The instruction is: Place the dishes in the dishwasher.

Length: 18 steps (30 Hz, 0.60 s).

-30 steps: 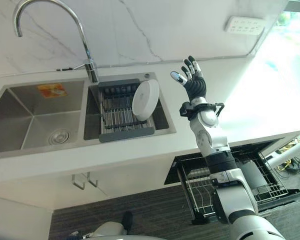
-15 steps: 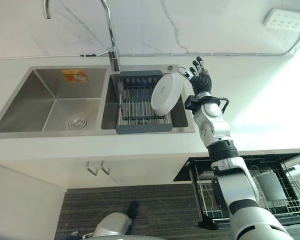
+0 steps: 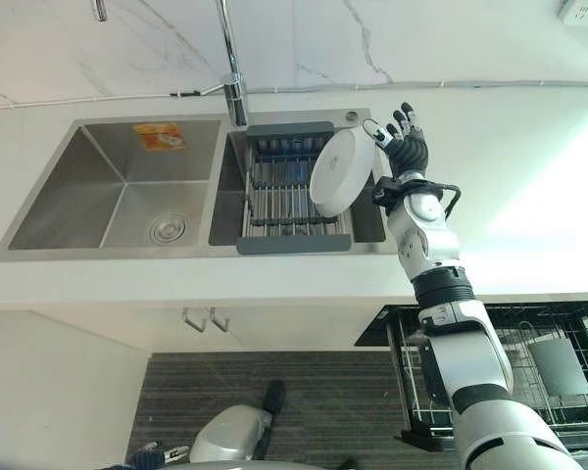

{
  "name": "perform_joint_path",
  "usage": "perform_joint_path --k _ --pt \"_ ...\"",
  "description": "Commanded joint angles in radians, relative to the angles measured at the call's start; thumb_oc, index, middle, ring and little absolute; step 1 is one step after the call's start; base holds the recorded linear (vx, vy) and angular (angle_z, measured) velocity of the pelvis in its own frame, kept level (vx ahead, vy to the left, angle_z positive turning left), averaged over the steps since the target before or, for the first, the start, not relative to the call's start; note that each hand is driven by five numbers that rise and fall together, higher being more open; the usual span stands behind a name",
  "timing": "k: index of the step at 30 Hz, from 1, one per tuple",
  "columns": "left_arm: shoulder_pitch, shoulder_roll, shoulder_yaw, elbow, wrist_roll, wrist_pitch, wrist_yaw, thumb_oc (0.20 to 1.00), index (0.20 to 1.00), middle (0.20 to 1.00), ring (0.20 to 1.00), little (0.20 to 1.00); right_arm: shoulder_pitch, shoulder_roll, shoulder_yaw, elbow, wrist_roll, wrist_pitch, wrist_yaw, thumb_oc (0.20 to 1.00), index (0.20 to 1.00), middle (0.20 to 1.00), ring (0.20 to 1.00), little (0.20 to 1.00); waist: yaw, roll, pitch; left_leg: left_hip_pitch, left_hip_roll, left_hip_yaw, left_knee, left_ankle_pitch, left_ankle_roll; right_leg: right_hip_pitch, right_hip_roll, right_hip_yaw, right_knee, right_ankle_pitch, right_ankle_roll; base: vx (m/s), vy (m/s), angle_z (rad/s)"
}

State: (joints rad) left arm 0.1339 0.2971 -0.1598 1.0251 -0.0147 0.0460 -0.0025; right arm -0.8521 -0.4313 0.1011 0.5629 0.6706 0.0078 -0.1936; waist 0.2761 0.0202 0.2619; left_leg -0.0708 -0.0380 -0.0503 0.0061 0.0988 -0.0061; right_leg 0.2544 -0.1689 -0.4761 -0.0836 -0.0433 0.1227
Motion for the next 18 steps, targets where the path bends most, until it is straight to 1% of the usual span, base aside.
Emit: perform_joint_path --k 1,7,17,18 --pt "0.004 0.037 -0.100 0.028 0.035 -0.002 0.010 1.000 1.000 1.000 1.000 1.000 -0.035 -0.054 0.018 0.021 0.029 -0.039 0.000 1.000 1.000 1.000 1.000 1.000 0.030 0.053 -0.065 0.068 0.060 0.001 -0.030 -0.073 -0.049 -0.076 -0.022 0.047 0.160 -0.072 -0.015 0.00 0.000 0.00" --pt "0.000 0.033 -0.112 0.016 0.033 0.002 0.016 1.000 1.000 1.000 1.000 1.000 -0.032 -0.039 0.021 0.041 0.036 -0.056 0.002 1.000 1.000 1.000 1.000 1.000 0.028 0.062 -0.049 0.059 0.061 -0.005 -0.019 -0.071 -0.050 -0.086 -0.026 0.054 0.174 -0.074 -0.017 0.00 0.000 0.00" --pt "0.005 0.032 -0.110 0.014 0.037 0.009 0.023 1.000 1.000 1.000 1.000 1.000 -0.004 -0.007 0.030 0.036 0.041 -0.059 0.004 1.000 1.000 1.000 1.000 1.000 0.020 0.069 -0.041 0.049 0.065 -0.004 -0.010 -0.065 -0.050 -0.093 -0.029 0.059 0.183 -0.071 -0.018 0.02 -0.002 0.00" --pt "0.011 0.027 -0.118 -0.004 0.032 0.028 0.029 1.000 1.000 1.000 1.000 1.000 -0.003 0.006 0.033 0.041 0.039 -0.052 0.007 1.000 1.000 1.000 1.000 1.000 0.020 0.074 -0.038 0.054 0.066 -0.005 -0.009 -0.063 -0.049 -0.095 -0.031 0.062 0.189 -0.068 -0.016 0.07 0.008 0.00"
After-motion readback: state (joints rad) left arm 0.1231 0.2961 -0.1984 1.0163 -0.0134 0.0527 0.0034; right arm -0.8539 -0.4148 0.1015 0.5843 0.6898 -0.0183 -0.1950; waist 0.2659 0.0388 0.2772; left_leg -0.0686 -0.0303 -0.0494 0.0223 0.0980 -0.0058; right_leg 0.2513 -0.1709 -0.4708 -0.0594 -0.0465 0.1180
